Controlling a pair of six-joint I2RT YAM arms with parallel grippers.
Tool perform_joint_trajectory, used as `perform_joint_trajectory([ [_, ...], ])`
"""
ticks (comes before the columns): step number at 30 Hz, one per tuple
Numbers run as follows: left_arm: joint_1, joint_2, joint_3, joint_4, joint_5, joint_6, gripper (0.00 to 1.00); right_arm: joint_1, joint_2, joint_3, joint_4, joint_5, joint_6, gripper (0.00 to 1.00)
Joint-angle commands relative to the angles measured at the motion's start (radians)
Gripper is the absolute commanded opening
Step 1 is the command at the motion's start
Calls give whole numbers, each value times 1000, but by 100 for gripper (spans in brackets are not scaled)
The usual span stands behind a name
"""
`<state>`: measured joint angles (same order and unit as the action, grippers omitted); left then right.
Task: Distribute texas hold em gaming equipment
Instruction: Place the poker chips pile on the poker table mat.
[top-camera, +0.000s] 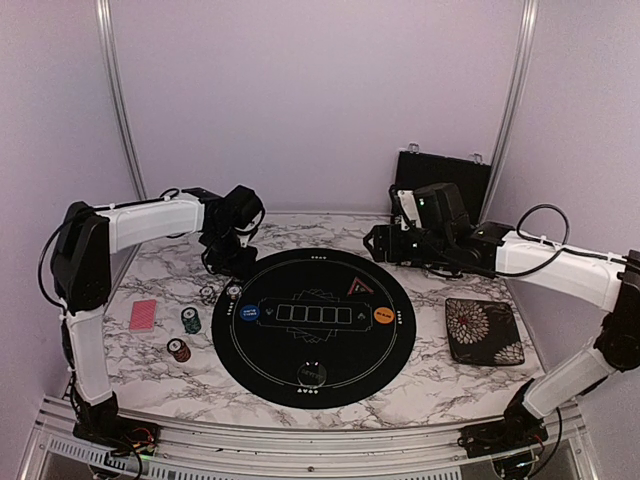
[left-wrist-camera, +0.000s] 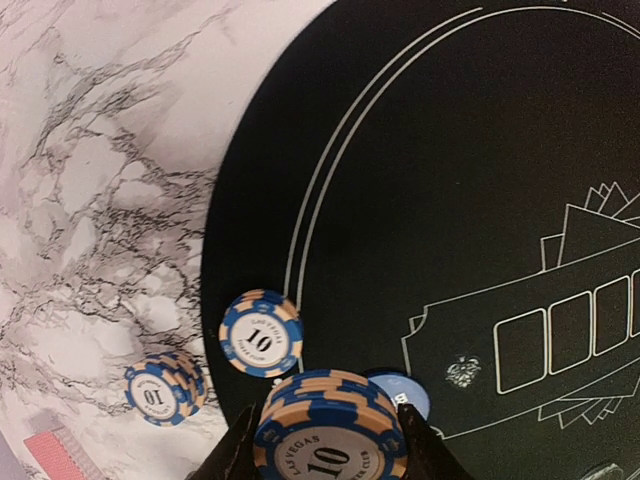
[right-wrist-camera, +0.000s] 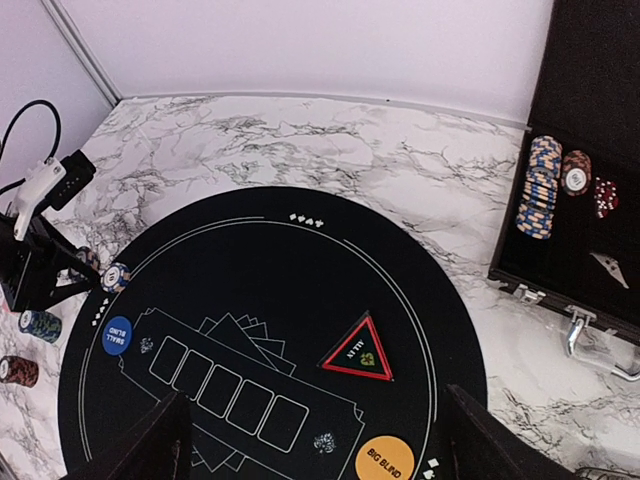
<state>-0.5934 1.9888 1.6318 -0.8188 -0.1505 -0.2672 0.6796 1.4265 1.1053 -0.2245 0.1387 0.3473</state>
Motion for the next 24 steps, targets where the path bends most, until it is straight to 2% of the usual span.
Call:
perform_joint_trajectory([
  [1,-59,60,60,-52,-8,-42,38,-33,-48,-32,6,-10,3,81],
  [24,-382,425,487,-102,36,-160,38,-92,-164,-174,-44,-16,-19,81],
])
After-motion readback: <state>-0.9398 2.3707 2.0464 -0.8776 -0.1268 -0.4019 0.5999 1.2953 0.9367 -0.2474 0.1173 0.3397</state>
